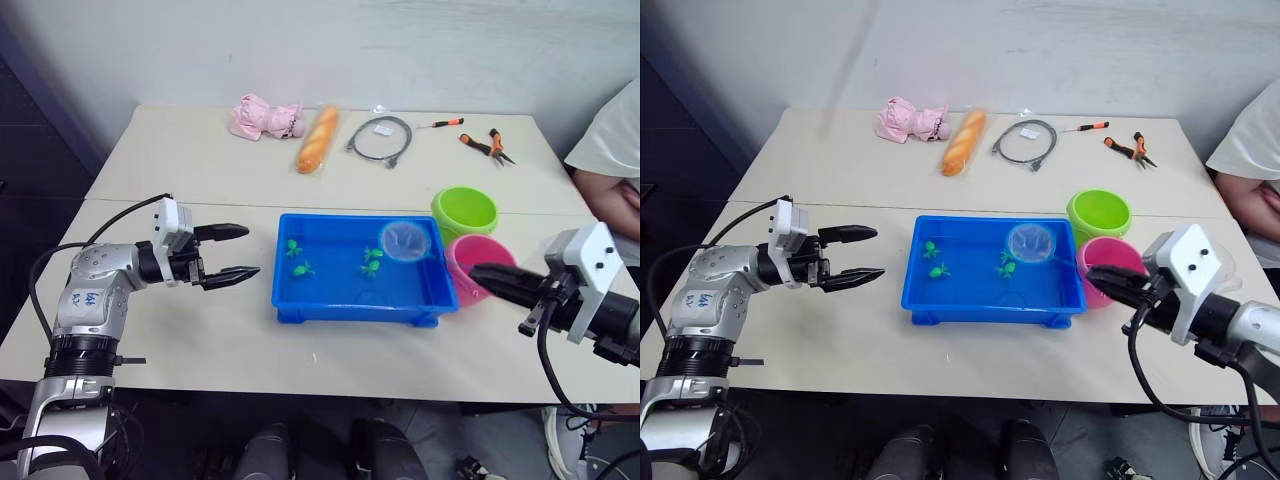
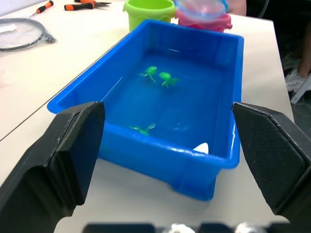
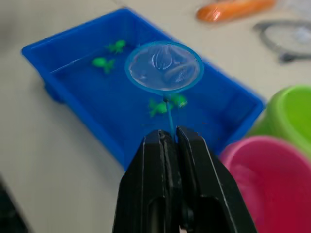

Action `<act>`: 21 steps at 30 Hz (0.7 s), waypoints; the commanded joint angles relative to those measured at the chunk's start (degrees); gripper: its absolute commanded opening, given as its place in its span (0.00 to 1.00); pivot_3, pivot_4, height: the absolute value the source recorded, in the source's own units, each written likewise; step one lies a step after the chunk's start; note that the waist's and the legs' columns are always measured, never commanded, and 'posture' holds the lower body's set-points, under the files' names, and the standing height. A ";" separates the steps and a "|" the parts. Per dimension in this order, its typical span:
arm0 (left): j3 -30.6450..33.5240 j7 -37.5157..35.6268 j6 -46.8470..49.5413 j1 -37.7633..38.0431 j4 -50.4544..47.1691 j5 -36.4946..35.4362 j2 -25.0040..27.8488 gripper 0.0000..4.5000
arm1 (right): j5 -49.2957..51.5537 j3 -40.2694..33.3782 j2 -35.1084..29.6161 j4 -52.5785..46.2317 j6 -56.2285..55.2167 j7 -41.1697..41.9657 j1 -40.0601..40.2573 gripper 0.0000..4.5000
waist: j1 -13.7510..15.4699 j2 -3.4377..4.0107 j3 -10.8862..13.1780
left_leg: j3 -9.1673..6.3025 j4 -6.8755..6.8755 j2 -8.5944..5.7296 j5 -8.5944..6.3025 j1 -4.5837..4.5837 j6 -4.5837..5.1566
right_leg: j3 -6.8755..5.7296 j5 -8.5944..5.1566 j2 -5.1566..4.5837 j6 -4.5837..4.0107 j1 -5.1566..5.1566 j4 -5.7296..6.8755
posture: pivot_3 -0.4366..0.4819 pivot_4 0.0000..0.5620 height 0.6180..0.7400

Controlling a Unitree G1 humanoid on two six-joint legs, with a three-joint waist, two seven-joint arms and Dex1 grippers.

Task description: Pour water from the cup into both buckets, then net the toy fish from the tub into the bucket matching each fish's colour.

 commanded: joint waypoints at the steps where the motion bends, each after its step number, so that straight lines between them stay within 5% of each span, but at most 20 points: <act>1: 0.71 -0.46 -0.64 0.54 -2.58 0.00 0.92 0.99 | 2.59 2.62 -2.79 0.95 5.38 -0.03 -5.51 0.00 | -0.11 0.00 0.00 | 0.00 0.00 -0.01 0.00 -0.03 0.01 | 0.00 0.01 -0.01 0.02 -0.01 -0.03 | 0.48 0.27 0.99; 13: -1.17 3.14 1.19 1.80 -9.42 2.12 1.09 0.99 | -5.54 23.59 -12.45 10.62 18.85 8.30 -28.93 0.00 | -1.33 0.02 0.00 | 0.00 -0.08 0.00 -0.03 -0.18 -0.07 | -0.08 0.00 -0.01 0.01 -0.23 -0.03 | 0.48 0.27 0.99; 21: -2.72 4.30 5.81 3.42 -14.86 1.88 1.35 0.99 | -14.98 34.07 -7.39 13.49 20.30 8.47 -36.02 0.00 | -1.44 0.01 0.00 | 0.02 -0.07 -0.01 -0.06 -0.20 -0.10 | -0.07 0.00 0.00 0.01 -0.26 -0.04 | 0.48 0.27 0.99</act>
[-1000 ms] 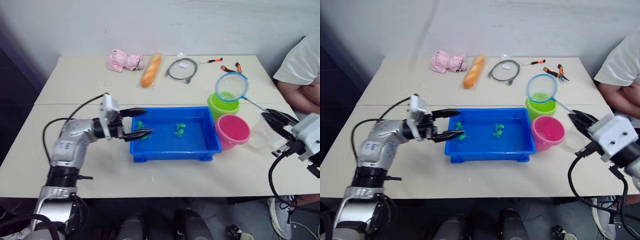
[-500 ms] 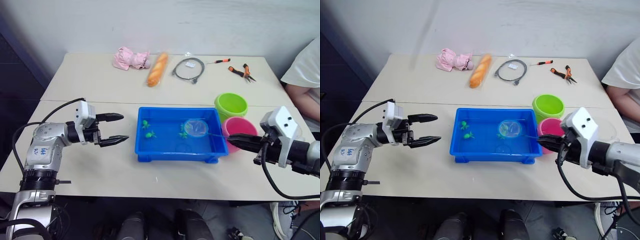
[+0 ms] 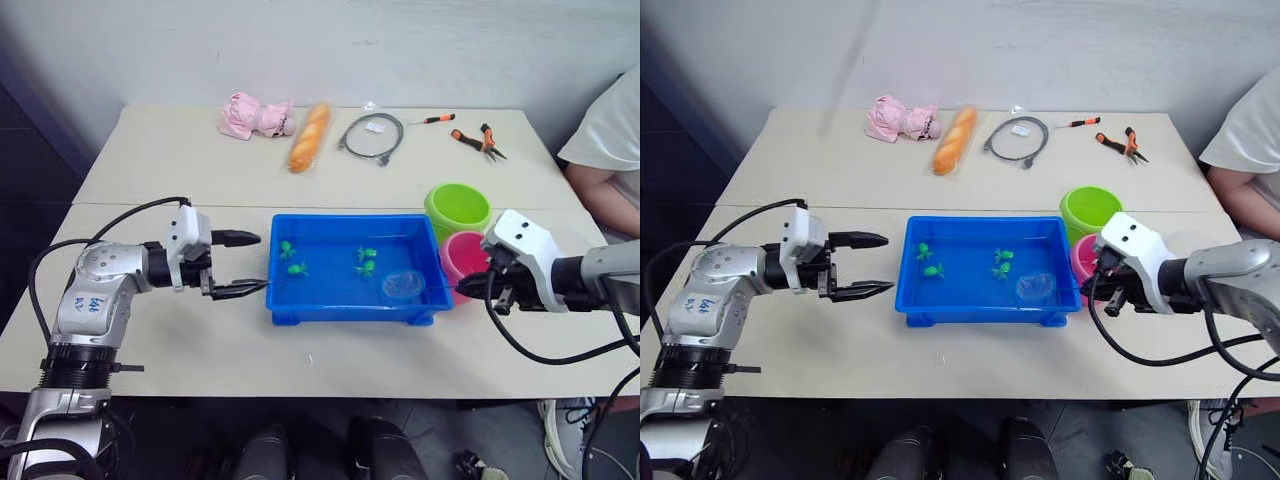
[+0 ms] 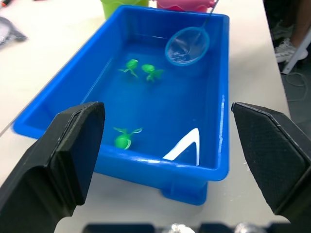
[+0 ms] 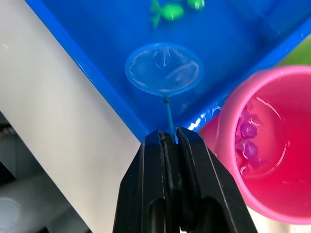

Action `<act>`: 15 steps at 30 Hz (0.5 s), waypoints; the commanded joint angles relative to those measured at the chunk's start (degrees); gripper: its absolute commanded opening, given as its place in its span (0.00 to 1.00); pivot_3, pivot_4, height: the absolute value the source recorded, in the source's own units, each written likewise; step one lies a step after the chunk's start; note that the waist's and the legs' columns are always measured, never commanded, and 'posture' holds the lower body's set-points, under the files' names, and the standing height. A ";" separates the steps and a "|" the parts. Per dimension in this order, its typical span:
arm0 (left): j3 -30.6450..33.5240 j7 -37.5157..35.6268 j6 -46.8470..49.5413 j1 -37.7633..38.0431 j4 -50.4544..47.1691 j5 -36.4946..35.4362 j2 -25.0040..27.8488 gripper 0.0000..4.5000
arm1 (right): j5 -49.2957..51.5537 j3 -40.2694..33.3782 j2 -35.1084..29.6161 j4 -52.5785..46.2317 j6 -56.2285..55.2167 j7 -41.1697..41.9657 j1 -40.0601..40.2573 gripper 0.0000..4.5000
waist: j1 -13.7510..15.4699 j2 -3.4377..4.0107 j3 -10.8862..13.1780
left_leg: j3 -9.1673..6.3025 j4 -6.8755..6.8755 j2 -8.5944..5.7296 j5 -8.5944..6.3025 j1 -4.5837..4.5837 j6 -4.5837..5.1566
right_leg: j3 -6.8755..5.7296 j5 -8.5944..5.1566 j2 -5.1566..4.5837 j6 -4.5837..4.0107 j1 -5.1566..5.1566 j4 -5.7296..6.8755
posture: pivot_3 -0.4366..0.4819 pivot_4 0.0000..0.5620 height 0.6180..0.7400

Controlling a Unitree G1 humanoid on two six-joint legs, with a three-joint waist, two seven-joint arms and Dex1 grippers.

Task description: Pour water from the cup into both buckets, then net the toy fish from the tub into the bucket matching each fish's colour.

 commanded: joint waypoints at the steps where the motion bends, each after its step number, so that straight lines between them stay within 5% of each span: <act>1: 0.22 0.74 0.61 -0.06 -2.49 -0.33 0.39 0.99 | -3.29 1.61 3.57 1.63 0.36 -0.23 -1.96 0.00 | -0.04 0.00 0.00 | 0.02 0.00 0.00 0.01 -0.01 -0.01 | 0.01 0.00 0.00 0.00 -0.01 0.00 | 0.48 0.27 0.99; 15: 0.84 1.44 2.10 2.41 -6.07 -1.12 1.02 0.99 | -10.63 2.66 15.71 6.10 -4.11 0.85 -3.31 0.00 | 0.07 0.00 0.00 | 0.04 0.04 0.00 0.02 -0.02 -0.02 | -0.03 0.00 0.05 0.00 -0.02 0.08 | 0.48 0.27 0.99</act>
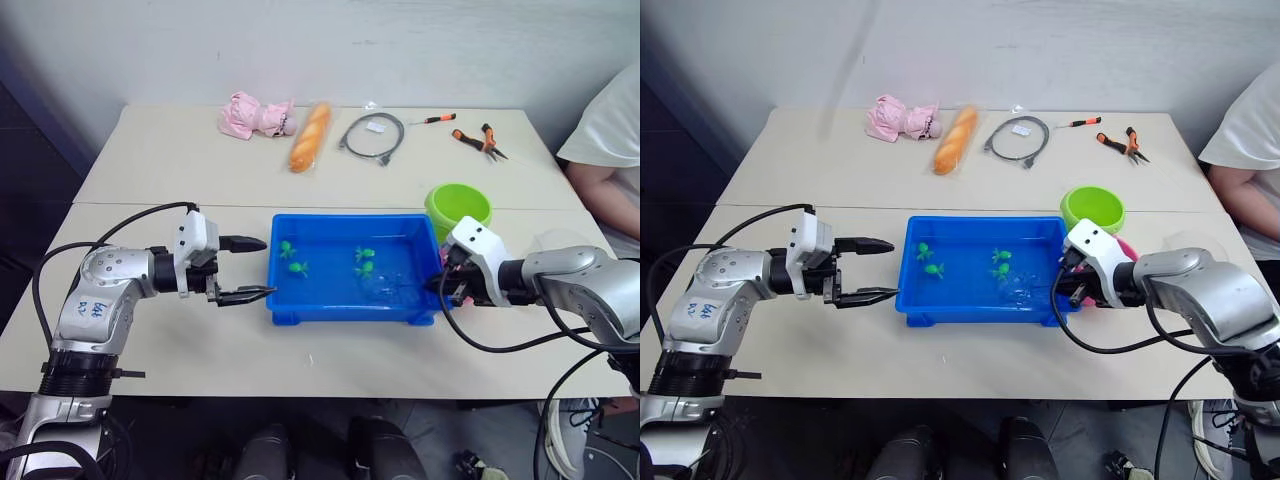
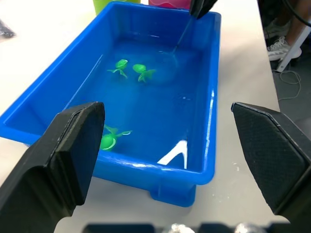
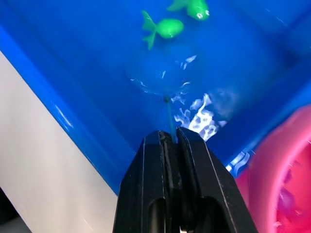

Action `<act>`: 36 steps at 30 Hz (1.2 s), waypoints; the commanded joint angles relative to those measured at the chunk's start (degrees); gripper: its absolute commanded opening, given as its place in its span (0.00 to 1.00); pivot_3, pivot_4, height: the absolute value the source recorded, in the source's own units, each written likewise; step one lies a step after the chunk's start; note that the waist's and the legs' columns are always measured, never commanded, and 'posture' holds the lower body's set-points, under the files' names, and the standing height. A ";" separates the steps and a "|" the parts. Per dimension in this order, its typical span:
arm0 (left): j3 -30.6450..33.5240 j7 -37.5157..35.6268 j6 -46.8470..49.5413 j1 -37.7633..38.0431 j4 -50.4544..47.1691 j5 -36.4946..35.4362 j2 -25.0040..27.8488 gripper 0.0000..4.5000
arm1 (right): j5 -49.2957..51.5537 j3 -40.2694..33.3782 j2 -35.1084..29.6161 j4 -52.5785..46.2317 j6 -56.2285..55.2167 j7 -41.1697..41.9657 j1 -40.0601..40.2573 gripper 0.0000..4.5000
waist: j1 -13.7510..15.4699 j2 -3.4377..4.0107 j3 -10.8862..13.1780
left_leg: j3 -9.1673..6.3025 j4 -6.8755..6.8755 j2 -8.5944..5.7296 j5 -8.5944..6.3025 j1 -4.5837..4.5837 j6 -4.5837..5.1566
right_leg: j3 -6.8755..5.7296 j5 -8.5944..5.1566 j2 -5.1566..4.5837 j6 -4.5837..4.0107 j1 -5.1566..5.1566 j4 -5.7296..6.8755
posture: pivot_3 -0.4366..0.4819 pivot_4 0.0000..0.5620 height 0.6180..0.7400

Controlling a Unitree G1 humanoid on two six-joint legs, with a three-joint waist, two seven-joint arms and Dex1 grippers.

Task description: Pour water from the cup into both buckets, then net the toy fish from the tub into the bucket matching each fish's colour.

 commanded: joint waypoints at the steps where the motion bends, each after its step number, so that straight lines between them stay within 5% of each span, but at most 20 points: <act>1: 1.28 0.50 0.23 0.34 -2.22 -0.89 0.71 0.99 | -1.17 -2.27 1.07 -1.27 -3.15 1.28 0.51 0.00 | 0.04 0.00 0.00 | 0.00 0.00 0.00 0.00 0.00 0.00 | 0.00 0.00 0.00 0.00 0.00 0.00 | 0.48 0.27 0.99; 25: 0.95 -0.26 -0.53 0.53 -0.45 -0.73 0.68 0.99 | -4.60 -18.63 4.41 -10.40 -28.67 6.30 21.84 0.00 | 0.16 0.00 0.00 | 0.03 0.03 0.01 0.00 0.05 0.00 | 0.01 0.01 0.09 0.02 0.08 0.02 | 0.48 0.27 0.99; 36: 1.70 3.45 -0.50 -3.03 0.10 -3.06 -6.36 0.99 | -6.79 -25.51 10.72 -11.06 -37.00 3.32 28.90 0.00 | 0.42 -0.01 0.00 | 0.02 0.07 0.01 0.01 0.07 0.00 | 0.00 0.03 0.16 0.06 0.17 0.20 | 0.48 0.27 0.99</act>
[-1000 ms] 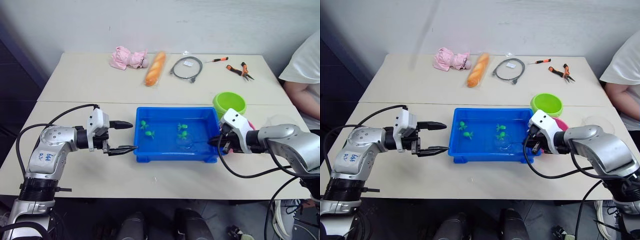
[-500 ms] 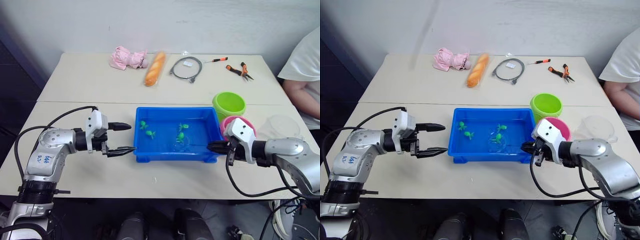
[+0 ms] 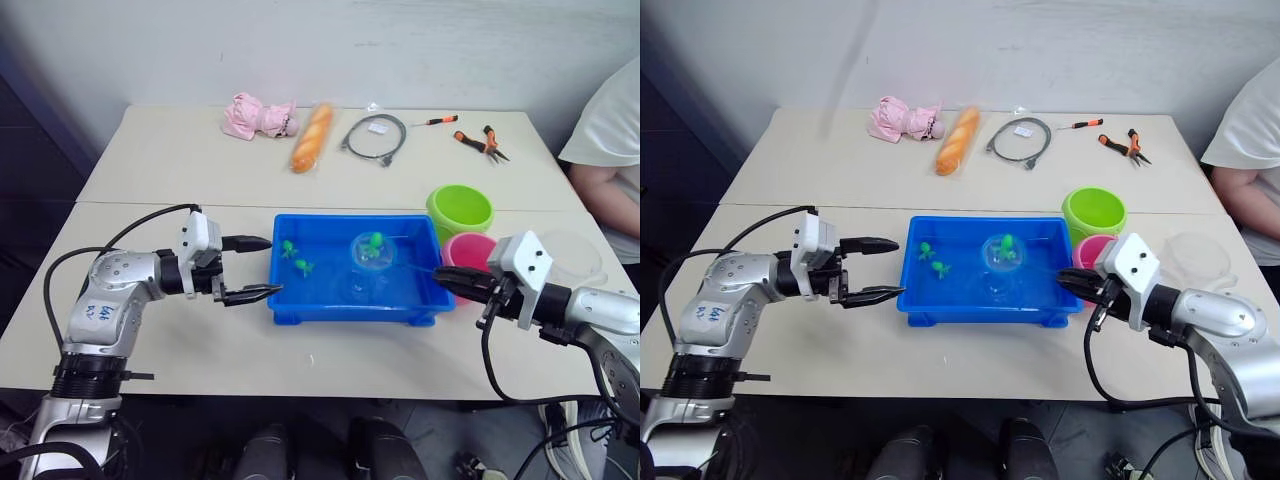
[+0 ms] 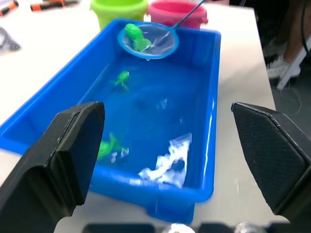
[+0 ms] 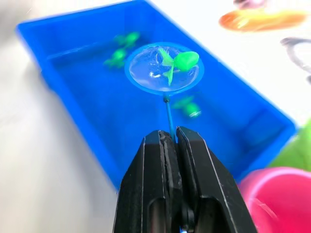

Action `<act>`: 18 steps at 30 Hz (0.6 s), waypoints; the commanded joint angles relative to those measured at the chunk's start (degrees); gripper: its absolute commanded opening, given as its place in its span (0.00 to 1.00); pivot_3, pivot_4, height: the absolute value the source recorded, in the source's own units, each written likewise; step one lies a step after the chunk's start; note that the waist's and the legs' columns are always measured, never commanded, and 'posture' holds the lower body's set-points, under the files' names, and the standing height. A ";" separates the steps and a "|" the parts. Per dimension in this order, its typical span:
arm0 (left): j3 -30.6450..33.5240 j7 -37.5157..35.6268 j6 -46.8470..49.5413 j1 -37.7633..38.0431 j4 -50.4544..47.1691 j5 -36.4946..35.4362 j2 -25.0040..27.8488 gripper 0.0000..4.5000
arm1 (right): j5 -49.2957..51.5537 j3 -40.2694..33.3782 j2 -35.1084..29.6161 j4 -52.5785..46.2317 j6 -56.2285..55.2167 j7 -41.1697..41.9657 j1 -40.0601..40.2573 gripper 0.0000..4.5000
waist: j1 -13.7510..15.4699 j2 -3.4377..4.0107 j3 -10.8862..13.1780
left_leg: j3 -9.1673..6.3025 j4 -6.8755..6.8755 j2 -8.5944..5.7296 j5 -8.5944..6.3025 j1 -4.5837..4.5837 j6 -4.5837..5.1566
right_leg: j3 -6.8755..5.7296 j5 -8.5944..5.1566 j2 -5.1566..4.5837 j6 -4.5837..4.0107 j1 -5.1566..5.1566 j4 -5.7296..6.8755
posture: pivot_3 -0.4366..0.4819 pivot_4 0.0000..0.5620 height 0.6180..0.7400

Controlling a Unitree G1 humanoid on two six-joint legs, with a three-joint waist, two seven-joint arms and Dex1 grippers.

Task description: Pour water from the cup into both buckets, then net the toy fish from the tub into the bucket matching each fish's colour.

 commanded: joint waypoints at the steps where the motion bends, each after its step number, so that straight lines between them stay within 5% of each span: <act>1: 1.16 2.17 0.33 -1.58 -0.98 -1.83 -1.63 0.99 | -1.45 -1.37 0.93 -1.88 -3.55 -0.65 1.68 0.00 | -0.08 0.00 0.00 | 0.03 0.00 0.00 0.00 0.00 0.00 | 0.02 0.00 0.00 0.00 0.00 0.00 | 0.48 0.27 0.99; 10: -0.07 4.30 0.51 -2.07 -0.39 -1.29 -4.41 0.99 | -0.75 -2.40 3.26 -4.35 -2.37 -3.57 3.59 0.00 | -0.29 0.00 0.00 | 0.07 0.02 0.02 0.03 0.08 -0.05 | 0.07 0.00 0.07 0.00 0.01 0.01 | 0.48 0.27 0.99; 18: -0.81 8.37 3.93 -3.69 1.14 -0.96 -6.65 0.99 | 2.35 -11.17 1.48 -2.31 -2.16 -3.59 2.02 0.00 | 0.21 -0.01 0.00 | 0.04 0.03 0.02 0.04 0.08 -0.03 | 0.07 0.00 0.06 0.01 0.04 0.01 | 0.48 0.27 0.99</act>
